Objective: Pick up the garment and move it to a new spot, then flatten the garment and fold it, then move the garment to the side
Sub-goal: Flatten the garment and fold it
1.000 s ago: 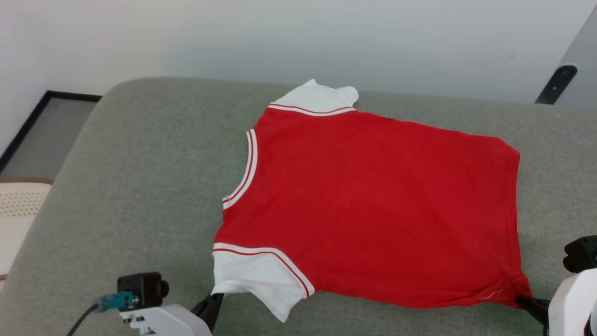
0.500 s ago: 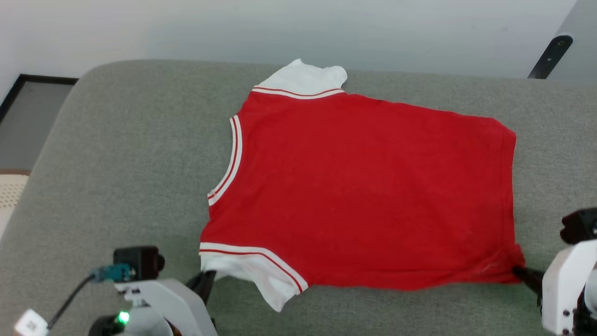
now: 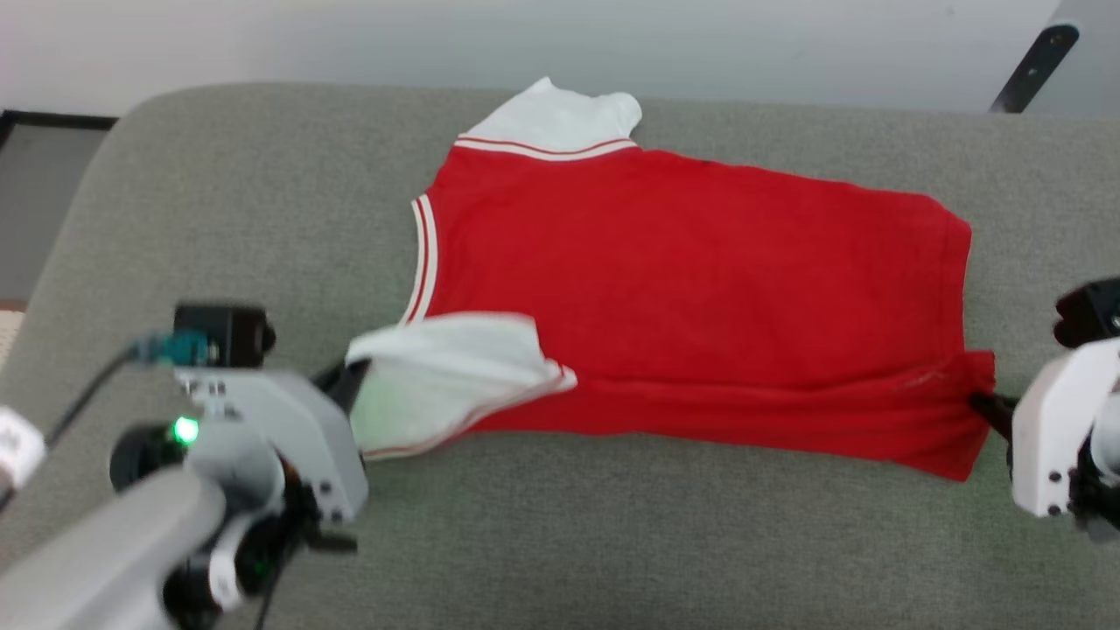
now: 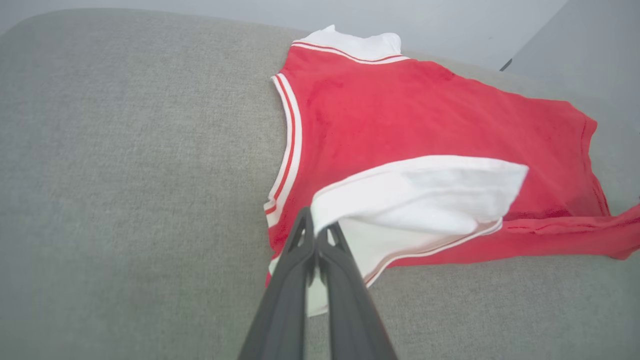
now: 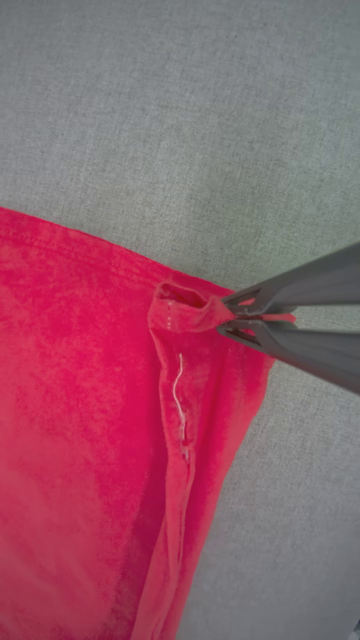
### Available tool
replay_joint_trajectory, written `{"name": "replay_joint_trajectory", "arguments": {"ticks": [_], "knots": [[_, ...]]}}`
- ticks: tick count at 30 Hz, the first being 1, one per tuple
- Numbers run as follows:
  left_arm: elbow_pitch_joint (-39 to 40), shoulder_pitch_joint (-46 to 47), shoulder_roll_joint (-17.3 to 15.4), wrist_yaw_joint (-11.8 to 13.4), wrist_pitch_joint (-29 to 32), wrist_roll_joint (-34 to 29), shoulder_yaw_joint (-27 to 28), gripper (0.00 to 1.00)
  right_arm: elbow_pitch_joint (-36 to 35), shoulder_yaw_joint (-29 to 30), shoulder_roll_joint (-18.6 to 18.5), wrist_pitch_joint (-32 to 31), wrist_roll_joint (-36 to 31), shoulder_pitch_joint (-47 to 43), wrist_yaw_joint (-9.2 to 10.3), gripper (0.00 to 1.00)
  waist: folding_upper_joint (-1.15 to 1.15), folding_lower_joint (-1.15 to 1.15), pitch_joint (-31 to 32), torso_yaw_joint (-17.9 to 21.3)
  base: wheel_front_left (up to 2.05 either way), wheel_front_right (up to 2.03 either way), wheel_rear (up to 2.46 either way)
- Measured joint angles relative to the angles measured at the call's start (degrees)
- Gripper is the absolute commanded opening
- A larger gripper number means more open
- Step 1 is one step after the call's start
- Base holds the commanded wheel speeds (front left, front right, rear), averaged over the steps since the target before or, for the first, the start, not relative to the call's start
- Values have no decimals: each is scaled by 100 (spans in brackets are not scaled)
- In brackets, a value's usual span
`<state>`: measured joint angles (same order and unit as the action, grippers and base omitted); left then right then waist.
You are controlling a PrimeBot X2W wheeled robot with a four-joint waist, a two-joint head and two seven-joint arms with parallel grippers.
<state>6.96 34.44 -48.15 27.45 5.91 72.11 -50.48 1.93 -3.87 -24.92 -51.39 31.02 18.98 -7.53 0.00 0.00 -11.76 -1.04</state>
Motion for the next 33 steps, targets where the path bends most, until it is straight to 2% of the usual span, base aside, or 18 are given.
{"name": "replay_joint_trajectory", "arguments": {"ticks": [3,13,14,15,20,23,24,25,33], "knots": [[-432,513,108,-355,242,-126,-76,0,277,-201,-25,25,-68,375,0,0,0,0,-115,29,0,0,0],[-2159,1669,821,-1445,844,-292,-355,0,1390,-876,96,98,-229,1409,0,0,0,0,-596,191,0,0,0],[-2159,1669,821,-1445,844,-292,-355,0,1390,-876,96,98,-229,1409,0,0,0,0,-596,191,0,0,0],[-2512,1774,978,-1580,985,-290,-439,0,1582,-1022,142,99,-226,1568,0,0,0,0,-694,223,0,0,0],[-3343,1973,1302,-1872,1571,-81,-595,0,1985,-1312,155,40,-166,1942,0,0,0,0,-879,289,0,0,0],[-3608,2135,1395,-1986,1903,-1,-660,0,2124,-1366,155,40,-108,2057,-2,0,0,0,-918,303,0,0,0],[-3872,2297,1488,-2107,2302,146,-704,0,2258,-1439,147,0,-80,2172,-4,0,0,0,-937,299,0,0,0],[-3872,2297,1488,-2107,2302,146,-704,0,2258,-1439,147,0,-80,2172,-4,0,0,0,-937,299,0,0,0],[-4699,2946,1835,-2421,3613,256,-1029,0,2668,-1636,175,-3,22,2496,-5,0,0,0,-917,289,0,0,0]]}}
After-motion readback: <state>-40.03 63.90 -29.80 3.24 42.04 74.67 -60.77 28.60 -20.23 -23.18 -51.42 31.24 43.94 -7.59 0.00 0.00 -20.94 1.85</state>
